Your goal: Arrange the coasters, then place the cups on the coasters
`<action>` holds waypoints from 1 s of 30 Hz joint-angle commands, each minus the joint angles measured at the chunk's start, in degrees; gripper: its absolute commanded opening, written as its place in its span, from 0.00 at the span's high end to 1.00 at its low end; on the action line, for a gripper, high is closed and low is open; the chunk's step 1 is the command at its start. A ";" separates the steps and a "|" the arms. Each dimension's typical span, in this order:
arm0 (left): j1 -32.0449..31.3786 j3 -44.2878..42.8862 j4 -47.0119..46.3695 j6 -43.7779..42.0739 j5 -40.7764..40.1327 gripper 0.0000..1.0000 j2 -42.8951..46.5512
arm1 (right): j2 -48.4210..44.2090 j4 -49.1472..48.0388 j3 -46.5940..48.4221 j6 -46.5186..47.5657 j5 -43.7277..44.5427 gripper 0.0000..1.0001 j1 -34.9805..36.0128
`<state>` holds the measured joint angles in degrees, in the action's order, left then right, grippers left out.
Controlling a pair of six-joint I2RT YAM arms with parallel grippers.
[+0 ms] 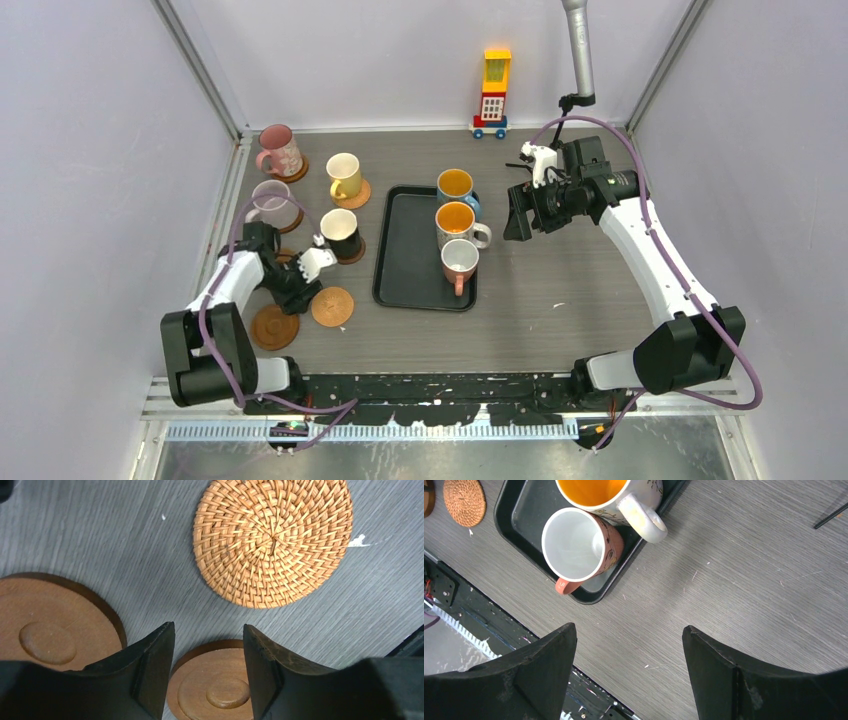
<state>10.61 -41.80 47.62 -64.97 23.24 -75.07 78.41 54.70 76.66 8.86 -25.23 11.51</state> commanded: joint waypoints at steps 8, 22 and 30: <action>-6.04 2.97 -6.15 0.53 -3.81 0.48 -2.86 | -0.11 -1.33 1.23 -0.79 -0.86 0.18 -0.22; -11.92 2.75 -3.22 1.88 -3.04 0.47 -1.34 | 0.16 -1.29 1.56 -0.78 -0.82 0.18 -0.18; -13.56 -5.68 12.84 0.99 2.90 0.37 7.19 | -0.35 -1.29 1.12 -0.69 -0.67 0.18 -0.17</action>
<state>-1.19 -41.34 50.72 -63.57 20.99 -73.38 78.41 54.70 76.66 8.64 -25.21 11.51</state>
